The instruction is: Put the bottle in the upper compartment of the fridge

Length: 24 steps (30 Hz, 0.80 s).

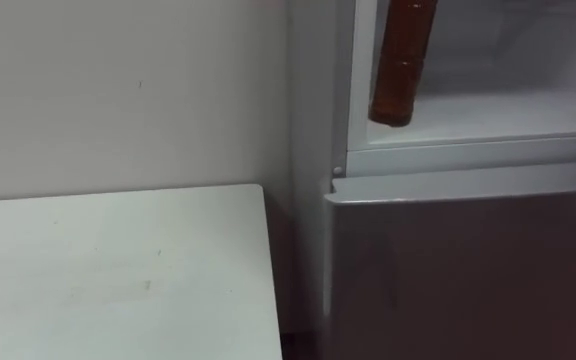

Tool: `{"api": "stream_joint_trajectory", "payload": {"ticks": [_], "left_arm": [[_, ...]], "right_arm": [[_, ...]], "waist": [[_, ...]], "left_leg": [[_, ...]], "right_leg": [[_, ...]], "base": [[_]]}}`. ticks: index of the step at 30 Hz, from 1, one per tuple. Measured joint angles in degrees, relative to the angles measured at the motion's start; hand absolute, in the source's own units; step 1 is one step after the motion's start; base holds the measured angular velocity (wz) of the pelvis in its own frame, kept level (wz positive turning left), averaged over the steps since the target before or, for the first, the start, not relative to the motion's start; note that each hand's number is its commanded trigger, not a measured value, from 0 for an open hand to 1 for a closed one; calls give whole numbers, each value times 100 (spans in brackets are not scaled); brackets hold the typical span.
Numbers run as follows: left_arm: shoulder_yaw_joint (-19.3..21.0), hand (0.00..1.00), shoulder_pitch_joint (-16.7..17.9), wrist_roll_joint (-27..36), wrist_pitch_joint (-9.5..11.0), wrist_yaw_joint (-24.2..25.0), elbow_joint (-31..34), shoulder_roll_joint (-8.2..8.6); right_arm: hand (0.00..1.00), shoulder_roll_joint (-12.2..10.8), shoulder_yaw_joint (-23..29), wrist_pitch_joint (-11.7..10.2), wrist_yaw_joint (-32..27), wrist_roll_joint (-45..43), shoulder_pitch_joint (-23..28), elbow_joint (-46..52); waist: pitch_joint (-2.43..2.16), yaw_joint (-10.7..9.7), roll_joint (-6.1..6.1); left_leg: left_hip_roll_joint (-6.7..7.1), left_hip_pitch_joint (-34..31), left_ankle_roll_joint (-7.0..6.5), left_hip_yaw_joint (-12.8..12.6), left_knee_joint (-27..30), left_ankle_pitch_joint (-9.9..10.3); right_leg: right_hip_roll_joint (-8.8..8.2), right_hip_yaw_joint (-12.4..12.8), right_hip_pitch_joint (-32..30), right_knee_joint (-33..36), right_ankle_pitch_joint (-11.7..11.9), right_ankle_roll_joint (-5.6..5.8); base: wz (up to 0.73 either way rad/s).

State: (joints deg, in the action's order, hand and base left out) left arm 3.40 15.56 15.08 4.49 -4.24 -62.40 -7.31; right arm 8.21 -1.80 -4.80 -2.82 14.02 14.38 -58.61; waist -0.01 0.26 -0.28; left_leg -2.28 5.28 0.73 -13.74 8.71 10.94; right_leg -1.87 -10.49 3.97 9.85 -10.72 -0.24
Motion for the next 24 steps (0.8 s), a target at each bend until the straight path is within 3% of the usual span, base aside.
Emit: {"api": "stream_joint_trajectory", "payload": {"ticks": [19, 24], "left_arm": [[-15, 0, -98, 227, -284, 109, -176, -14], [96, 0, -56, 273, -290, 144, -164, -16]], "right_arm": [[0, 1, 137, 253, 82, 290, -153, -193], [0, 38, 293, 343, 90, 530, -109, -32]], "waist": [[-1, -43, 25], [-20, -76, -29]], "left_leg": [[1, 9, 0, 6, 6, 0], [1, 15, 0, -2, 6, 0]], "right_leg": [[-1, 18, 13, 3, 1, -1], [3, 12, 17, 1, 0, 0]], "base": [[0], [0]]}}
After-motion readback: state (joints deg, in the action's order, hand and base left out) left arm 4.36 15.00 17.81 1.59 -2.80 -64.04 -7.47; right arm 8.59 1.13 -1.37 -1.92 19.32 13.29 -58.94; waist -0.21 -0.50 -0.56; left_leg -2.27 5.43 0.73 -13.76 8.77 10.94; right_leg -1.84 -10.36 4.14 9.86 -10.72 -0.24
